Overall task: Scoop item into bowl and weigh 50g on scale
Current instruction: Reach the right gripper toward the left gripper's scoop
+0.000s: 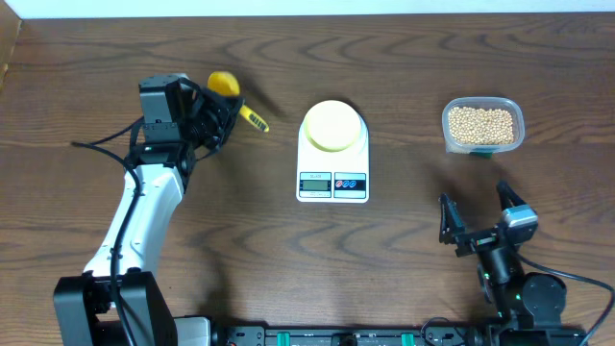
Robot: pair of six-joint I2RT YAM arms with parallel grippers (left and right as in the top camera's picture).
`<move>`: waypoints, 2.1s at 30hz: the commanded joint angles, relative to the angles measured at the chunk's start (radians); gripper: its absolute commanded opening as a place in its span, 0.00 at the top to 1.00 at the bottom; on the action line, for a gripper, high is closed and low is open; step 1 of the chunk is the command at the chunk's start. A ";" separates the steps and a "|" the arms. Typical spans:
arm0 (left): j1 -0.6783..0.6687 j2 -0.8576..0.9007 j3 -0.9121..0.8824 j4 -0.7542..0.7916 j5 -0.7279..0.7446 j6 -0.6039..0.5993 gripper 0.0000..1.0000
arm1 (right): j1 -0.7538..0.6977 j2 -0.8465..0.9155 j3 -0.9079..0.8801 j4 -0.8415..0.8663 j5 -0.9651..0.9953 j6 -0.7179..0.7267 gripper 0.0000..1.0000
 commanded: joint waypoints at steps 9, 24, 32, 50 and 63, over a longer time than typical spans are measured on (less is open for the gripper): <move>0.000 -0.009 0.012 0.024 0.163 -0.496 0.93 | -0.004 0.497 0.552 -0.187 -0.090 0.057 0.01; 0.000 -0.009 0.012 0.027 0.278 -0.573 0.92 | -0.002 1.167 0.949 -0.278 -0.428 0.238 0.01; 0.000 -0.009 0.012 0.027 0.248 -0.572 0.92 | 0.116 1.317 0.950 -0.154 -0.499 0.313 0.64; -0.108 -0.009 0.012 0.028 0.219 -0.661 0.92 | 0.513 1.344 1.023 -0.105 -0.027 0.348 0.42; -0.254 -0.009 0.012 0.097 0.117 -0.693 0.92 | 0.608 1.374 1.022 -0.098 0.121 0.346 0.41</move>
